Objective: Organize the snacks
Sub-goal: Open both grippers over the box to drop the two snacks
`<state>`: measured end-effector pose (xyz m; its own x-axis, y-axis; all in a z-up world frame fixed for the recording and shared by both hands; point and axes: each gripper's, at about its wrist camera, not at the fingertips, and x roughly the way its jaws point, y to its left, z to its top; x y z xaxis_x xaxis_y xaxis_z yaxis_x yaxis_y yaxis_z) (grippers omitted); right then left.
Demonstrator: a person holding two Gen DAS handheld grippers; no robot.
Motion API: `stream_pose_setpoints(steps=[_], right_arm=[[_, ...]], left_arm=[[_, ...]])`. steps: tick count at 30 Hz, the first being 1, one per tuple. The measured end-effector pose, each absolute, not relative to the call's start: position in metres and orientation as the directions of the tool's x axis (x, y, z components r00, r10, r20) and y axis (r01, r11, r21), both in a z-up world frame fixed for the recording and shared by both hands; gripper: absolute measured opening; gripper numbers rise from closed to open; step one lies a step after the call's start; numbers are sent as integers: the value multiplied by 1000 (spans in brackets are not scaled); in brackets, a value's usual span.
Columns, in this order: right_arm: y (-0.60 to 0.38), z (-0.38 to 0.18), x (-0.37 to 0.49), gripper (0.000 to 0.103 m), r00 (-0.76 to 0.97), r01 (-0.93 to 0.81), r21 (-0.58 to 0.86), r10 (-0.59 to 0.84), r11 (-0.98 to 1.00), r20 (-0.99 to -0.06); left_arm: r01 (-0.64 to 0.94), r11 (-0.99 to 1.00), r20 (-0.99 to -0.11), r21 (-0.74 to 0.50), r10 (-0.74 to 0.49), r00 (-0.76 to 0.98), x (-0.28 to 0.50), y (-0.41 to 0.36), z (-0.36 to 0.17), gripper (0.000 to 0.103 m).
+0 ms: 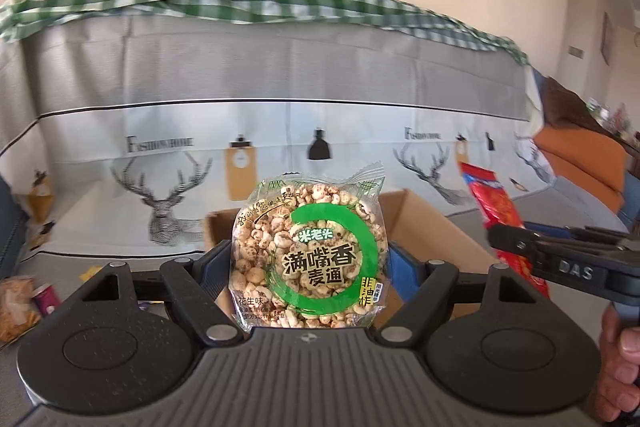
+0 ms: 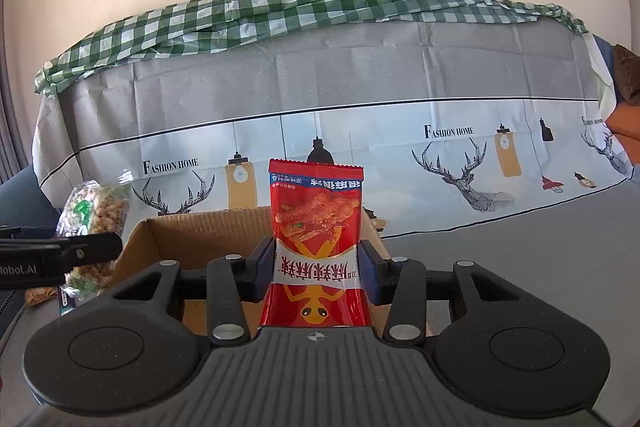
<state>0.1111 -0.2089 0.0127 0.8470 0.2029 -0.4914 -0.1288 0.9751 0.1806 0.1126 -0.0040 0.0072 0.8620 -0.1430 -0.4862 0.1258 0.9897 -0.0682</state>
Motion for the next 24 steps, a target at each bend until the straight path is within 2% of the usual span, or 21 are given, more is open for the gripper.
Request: stream_pose_setpoints(steps=[24], right_arm=[[-206, 14, 110, 47, 848, -156, 145, 208, 977, -488]], left_arm=[[191, 979, -481, -71, -201, 853, 110, -14, 5, 84]])
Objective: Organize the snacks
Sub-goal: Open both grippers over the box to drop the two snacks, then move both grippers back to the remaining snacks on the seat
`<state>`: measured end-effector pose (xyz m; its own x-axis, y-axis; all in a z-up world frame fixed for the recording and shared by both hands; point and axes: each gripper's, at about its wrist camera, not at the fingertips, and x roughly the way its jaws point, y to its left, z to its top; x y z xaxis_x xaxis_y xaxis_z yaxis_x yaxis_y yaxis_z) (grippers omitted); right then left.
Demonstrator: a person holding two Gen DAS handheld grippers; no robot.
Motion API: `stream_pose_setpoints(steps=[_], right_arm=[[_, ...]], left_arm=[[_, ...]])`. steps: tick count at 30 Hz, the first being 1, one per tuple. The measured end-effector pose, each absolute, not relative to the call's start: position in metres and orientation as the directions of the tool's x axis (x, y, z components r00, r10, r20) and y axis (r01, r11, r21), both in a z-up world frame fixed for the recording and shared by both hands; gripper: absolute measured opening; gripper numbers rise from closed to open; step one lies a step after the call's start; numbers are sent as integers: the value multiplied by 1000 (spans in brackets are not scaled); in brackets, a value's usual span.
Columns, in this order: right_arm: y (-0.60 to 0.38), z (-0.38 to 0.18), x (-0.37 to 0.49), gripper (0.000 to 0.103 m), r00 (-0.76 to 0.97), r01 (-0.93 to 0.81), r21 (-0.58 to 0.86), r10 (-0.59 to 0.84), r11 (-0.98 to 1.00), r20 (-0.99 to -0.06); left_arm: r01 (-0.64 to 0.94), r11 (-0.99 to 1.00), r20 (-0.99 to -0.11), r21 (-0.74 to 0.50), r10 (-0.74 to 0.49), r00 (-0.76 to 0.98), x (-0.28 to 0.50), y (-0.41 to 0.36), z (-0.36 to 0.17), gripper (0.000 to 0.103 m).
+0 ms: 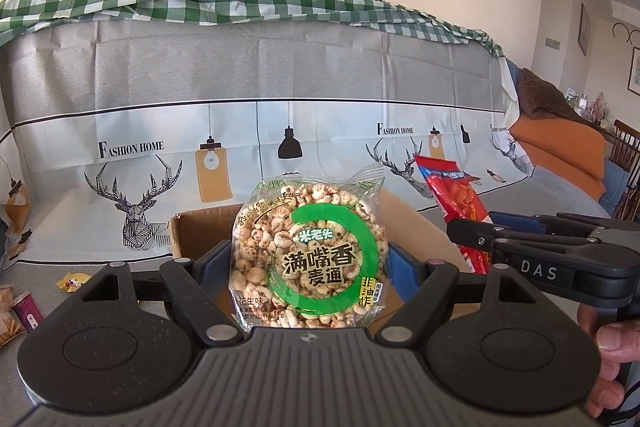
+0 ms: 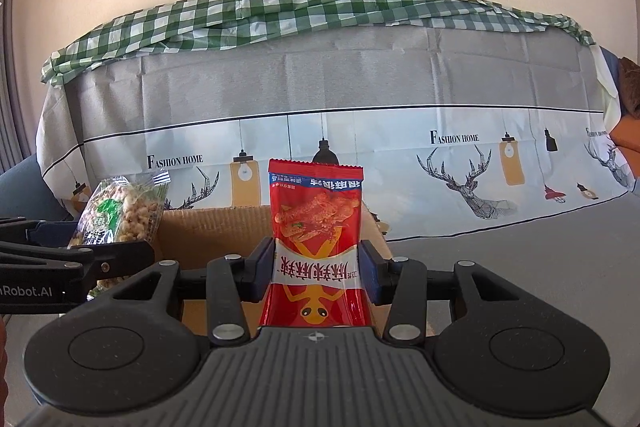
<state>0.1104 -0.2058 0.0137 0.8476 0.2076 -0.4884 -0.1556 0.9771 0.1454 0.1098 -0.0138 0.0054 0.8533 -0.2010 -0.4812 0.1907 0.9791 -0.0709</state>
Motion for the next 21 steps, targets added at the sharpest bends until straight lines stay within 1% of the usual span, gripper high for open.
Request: stream_pose_setpoints(steps=[4, 5, 6, 8, 14, 19, 21], right_arm=[[-206, 14, 112, 48, 850, -154, 137, 202, 978, -486], [-205, 15, 111, 52, 852, -152, 133, 199, 979, -484], [-205, 15, 112, 64, 853, -150, 130, 195, 980, -485], [-204, 15, 112, 77, 854, -140, 123, 183, 982, -486], [-204, 16, 112, 79, 866, -125, 105, 160, 987, -474], [-207, 15, 112, 79, 882, -74, 91, 108, 993, -459], [-210, 15, 112, 79, 887, -52, 109, 96, 993, -452]], left_arm=[[204, 975, -484, -87, -221, 847, 110, -14, 6, 84], [212, 973, -488, -91, -229, 842, 110, -15, 6, 85], [216, 972, -489, -89, -232, 841, 110, -15, 5, 85], [222, 973, -481, -69, -227, 847, 109, -18, 6, 87], [220, 975, -461, -25, -206, 863, 105, -22, 7, 87], [217, 976, -415, -8, -201, 888, 101, -22, 9, 86], [221, 975, -394, 6, -201, 897, 99, -23, 10, 85]])
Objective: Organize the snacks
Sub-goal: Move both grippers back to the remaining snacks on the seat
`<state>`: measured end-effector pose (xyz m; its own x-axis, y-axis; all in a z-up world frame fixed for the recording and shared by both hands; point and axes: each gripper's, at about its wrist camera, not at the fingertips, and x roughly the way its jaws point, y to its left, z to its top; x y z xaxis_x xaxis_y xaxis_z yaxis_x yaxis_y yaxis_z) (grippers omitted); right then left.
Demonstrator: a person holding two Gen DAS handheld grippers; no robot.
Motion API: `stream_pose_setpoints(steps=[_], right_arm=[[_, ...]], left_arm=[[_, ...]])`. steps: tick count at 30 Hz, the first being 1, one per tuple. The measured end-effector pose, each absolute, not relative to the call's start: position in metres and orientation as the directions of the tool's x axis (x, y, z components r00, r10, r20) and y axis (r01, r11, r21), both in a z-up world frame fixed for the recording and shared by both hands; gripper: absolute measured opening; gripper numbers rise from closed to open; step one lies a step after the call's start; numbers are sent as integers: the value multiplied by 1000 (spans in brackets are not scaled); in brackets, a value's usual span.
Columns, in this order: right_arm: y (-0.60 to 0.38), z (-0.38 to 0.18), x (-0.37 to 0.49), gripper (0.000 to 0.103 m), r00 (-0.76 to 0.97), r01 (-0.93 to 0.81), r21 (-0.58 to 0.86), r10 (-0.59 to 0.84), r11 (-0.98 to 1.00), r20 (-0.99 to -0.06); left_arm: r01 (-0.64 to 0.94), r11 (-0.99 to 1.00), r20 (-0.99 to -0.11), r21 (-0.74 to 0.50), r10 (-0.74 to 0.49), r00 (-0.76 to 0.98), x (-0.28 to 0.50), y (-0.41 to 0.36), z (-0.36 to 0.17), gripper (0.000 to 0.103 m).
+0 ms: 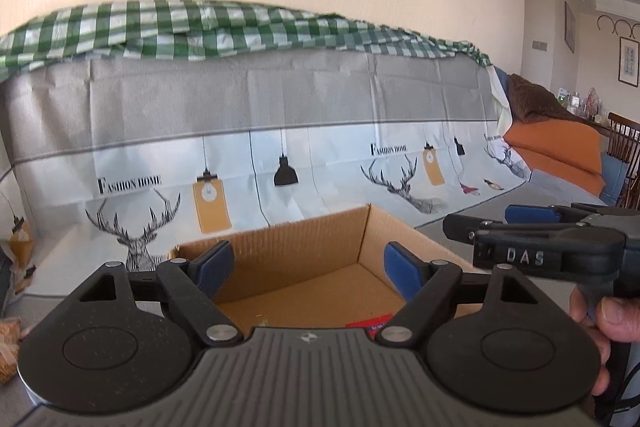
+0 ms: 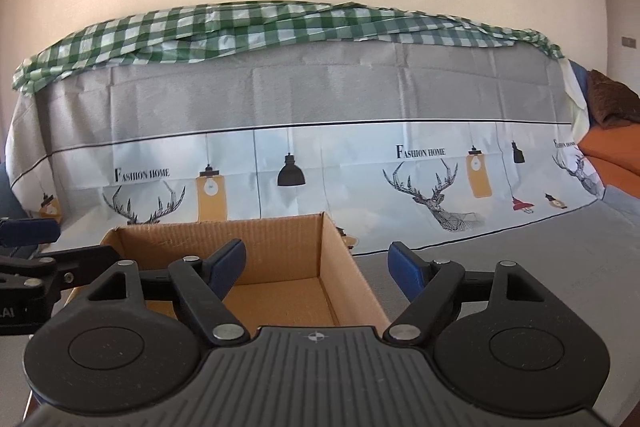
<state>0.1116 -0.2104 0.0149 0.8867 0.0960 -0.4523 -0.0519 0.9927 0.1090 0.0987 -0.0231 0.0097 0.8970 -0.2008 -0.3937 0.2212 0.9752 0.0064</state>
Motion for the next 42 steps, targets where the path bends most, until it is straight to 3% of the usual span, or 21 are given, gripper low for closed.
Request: stream_pose_setpoints(steps=[9, 12, 17, 22, 24, 29, 42], right_arm=[[-215, 15, 110, 79, 897, -9, 143, 71, 990, -436], [-209, 17, 108, 79, 904, -2, 128, 57, 992, -423], [-199, 21, 107, 78, 906, 6, 155, 61, 988, -420], [-181, 23, 106, 65, 896, -9, 167, 82, 986, -435], [-171, 24, 106, 54, 892, -21, 172, 97, 985, -442], [-147, 27, 104, 40, 885, -66, 197, 148, 978, -442], [-76, 35, 93, 38, 872, -203, 214, 276, 956, -404]], left_arm=[[228, 974, -400, -5, -211, 892, 96, -11, 13, 74], [212, 977, -413, -29, -204, 888, 98, -1, 15, 66], [180, 983, -431, -47, -182, 884, 97, 20, 18, 44], [142, 987, -444, -72, -159, 882, 94, 45, 23, 33], [125, 989, -448, -80, -147, 882, 92, 55, 24, 32], [75, 992, -462, -98, -112, 880, 89, 79, 27, 32], [-58, 988, -500, -144, -22, 866, 87, 134, 30, 32]])
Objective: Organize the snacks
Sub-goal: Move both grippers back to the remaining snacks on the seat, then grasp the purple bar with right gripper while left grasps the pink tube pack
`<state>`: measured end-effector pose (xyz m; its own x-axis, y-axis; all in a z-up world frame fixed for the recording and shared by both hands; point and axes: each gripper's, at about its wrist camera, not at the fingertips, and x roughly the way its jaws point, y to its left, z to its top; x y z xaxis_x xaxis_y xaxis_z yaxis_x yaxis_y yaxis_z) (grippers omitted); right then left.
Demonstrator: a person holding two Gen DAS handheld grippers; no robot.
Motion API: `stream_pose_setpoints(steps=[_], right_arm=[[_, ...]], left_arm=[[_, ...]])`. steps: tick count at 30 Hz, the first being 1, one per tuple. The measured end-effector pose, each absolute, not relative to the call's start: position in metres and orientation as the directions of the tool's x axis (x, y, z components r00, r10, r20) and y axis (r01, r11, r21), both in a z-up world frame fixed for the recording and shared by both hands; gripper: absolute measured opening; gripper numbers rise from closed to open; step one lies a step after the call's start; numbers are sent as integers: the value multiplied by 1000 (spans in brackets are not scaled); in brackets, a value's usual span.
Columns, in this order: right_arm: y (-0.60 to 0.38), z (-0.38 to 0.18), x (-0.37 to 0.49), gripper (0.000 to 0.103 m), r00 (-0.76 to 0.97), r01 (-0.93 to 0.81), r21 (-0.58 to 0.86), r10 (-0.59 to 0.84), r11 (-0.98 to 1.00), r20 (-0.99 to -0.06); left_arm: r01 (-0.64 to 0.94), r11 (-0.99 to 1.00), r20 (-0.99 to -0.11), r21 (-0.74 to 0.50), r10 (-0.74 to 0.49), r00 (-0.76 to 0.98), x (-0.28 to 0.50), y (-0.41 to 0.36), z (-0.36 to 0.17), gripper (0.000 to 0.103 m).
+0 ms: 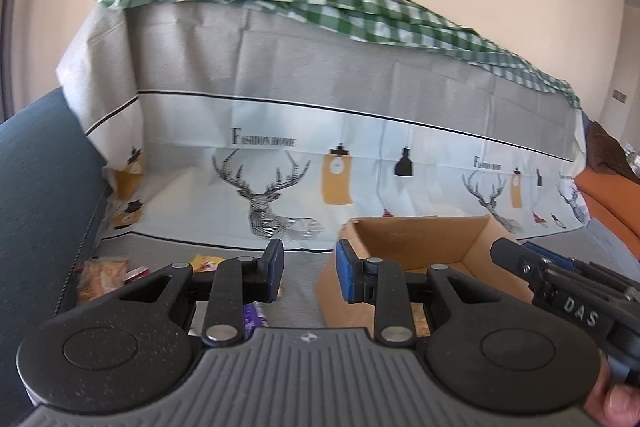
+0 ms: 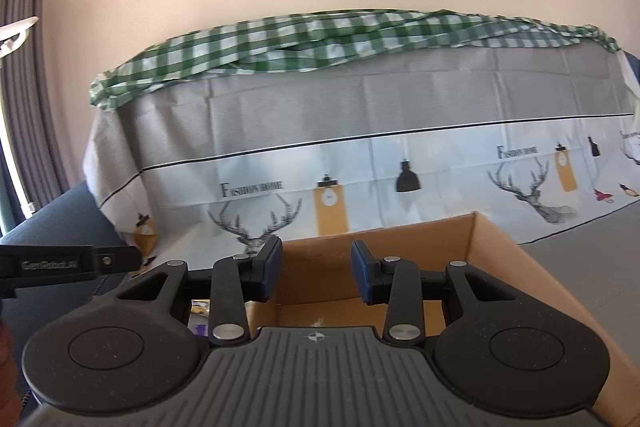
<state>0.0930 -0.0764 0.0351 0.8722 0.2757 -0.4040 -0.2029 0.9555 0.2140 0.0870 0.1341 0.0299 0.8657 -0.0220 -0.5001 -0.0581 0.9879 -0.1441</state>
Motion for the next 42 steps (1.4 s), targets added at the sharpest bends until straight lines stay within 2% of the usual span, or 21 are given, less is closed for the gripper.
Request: stream_pose_setpoints(steps=[12, 29, 32, 36, 42], right_arm=[[-22, 34, 84, 32, 829, -317, 239, 390, 918, -400], [29, 16, 89, 32, 773, -370, 237, 439, 898, -458], [38, 9, 93, 32, 754, -370, 235, 438, 899, -489], [56, -8, 101, 32, 702, -368, 227, 429, 902, -569], [80, -33, 118, 32, 648, -345, 224, 404, 912, -646]], left_arm=[[-125, 980, -534, -152, 25, 845, 88, 166, 11, 31], [-244, 946, -595, -213, 73, 800, 109, 209, -6, 31], [-310, 916, -628, -256, 86, 773, 114, 234, -11, 31], [-387, 855, -712, -345, 30, 702, 122, 266, -33, 32], [-422, 839, -769, -343, 7, 639, 134, 278, -53, 32]])
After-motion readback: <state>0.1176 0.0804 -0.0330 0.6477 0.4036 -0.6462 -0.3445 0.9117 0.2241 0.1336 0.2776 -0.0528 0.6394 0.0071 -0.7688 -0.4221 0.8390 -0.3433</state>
